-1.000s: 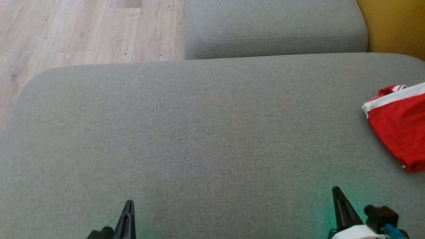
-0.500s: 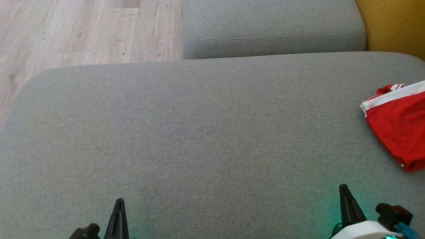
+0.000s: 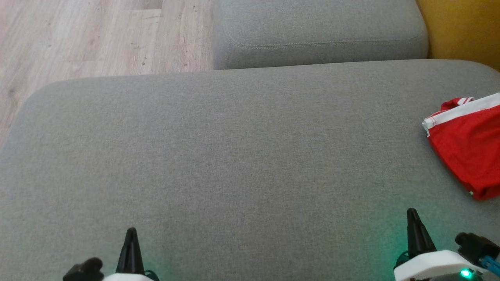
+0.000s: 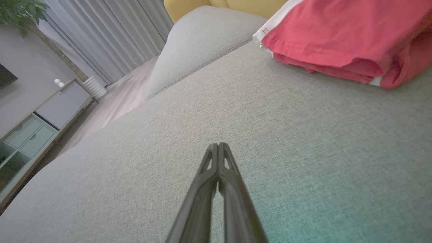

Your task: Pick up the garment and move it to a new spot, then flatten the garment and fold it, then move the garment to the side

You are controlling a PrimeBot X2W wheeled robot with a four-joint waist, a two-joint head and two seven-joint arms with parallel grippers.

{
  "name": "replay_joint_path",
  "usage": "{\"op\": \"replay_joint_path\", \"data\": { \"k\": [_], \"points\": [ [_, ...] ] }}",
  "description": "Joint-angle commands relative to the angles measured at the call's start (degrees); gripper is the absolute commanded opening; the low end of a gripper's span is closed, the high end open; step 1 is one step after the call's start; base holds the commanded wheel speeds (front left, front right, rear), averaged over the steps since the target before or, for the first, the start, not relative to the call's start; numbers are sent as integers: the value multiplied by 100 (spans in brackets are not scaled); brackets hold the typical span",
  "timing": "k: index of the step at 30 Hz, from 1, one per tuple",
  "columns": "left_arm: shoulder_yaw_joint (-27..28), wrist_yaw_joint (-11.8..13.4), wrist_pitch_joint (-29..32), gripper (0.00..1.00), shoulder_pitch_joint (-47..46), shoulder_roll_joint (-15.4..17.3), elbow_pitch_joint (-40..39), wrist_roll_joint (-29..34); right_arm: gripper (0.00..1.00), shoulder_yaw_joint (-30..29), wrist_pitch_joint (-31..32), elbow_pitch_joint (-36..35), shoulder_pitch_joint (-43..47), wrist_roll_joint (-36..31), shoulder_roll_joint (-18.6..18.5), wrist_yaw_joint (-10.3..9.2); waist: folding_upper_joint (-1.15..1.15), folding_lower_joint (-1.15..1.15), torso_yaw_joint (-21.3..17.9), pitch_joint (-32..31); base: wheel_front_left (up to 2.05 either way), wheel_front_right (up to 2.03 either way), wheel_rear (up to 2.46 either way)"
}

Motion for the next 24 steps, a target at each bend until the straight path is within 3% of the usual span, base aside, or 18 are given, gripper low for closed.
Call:
{"op": "replay_joint_path", "data": {
  "k": [1, 24],
  "points": [
    [119, -41, 28, 0, -257, 9, -204, -143, 0, -5, 43, -195, -263, 162, -12, -2, 0, 0, -2, 1, 0, 0, 0],
    [408, -168, 412, 0, -472, 10, -332, -1662, 0, -129, 403, -333, -484, 1772, -17, -3, 0, 0, -63, 11, 0, 0, 0]
  ]
}}
